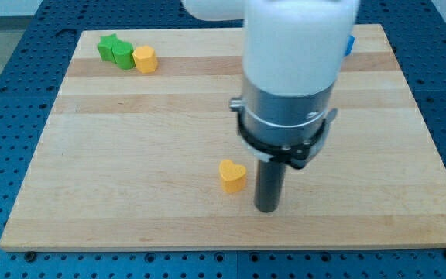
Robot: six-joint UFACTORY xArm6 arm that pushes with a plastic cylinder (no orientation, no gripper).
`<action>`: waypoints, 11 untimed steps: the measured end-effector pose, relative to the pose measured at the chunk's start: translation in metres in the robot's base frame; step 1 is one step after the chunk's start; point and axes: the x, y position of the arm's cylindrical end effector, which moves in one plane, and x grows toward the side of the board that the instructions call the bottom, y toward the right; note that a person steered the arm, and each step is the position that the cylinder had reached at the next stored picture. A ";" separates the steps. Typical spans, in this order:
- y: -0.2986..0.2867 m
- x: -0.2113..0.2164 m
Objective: Slide the yellow heart towards the yellow hexagon
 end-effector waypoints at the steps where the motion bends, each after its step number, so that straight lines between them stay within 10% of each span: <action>1: -0.010 -0.017; 11: -0.152 -0.190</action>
